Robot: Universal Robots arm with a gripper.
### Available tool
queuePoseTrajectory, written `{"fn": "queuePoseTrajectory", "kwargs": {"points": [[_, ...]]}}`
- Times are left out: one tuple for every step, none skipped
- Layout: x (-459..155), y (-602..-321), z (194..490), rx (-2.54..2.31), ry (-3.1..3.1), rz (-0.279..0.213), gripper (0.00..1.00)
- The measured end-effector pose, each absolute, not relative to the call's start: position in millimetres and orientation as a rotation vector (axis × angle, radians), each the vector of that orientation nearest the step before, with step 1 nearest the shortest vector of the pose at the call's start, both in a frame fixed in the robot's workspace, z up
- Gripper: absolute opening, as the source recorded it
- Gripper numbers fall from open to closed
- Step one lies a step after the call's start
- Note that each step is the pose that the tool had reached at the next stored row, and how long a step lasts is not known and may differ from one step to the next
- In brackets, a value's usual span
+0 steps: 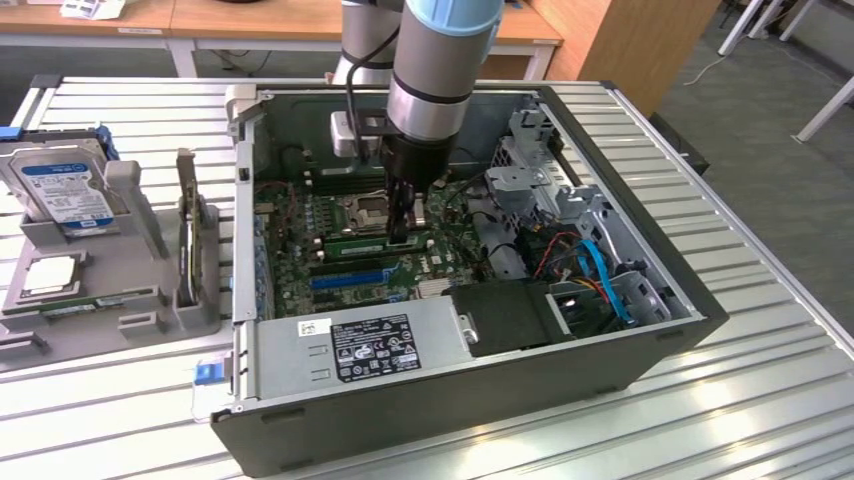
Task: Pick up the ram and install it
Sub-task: 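Insert the ram into the slot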
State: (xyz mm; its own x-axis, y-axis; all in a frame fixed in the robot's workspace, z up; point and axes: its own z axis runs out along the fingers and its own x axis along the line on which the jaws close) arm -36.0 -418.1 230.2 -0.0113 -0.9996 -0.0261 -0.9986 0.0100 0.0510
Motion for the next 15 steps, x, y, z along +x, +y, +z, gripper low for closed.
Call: {"fn": "queuePoseTrajectory", "kwargs": {"points": [[-36, -418, 231, 2.197, -2.22, -0.085, 0.25], [-36, -418, 232, 2.196, -2.22, -0.085, 0.25], [-36, -418, 233, 2.197, -2.22, -0.085, 0.25], [-36, -418, 234, 2.196, -2.22, -0.085, 0.25], [-36, -418, 236, 2.197, -2.22, -0.085, 0.25], [-36, -418, 237, 2.196, -2.22, -0.085, 0.25], [-36, -418, 238, 2.196, -2.22, -0.085, 0.25], [-36, -418, 240, 2.196, -2.22, -0.085, 0.25], [-36, -418, 241, 2.196, -2.22, -0.085, 0.25], [-36, -418, 242, 2.197, -2.22, -0.085, 0.25], [-36, -418, 244, 2.196, -2.22, -0.085, 0.25], [-36, -418, 245, 2.196, -2.22, -0.085, 0.25], [-36, -418, 246, 2.196, -2.22, -0.085, 0.25], [-36, -418, 247, 2.196, -2.22, -0.085, 0.25], [-36, -418, 248, 2.197, -2.22, -0.085, 0.25]]}}
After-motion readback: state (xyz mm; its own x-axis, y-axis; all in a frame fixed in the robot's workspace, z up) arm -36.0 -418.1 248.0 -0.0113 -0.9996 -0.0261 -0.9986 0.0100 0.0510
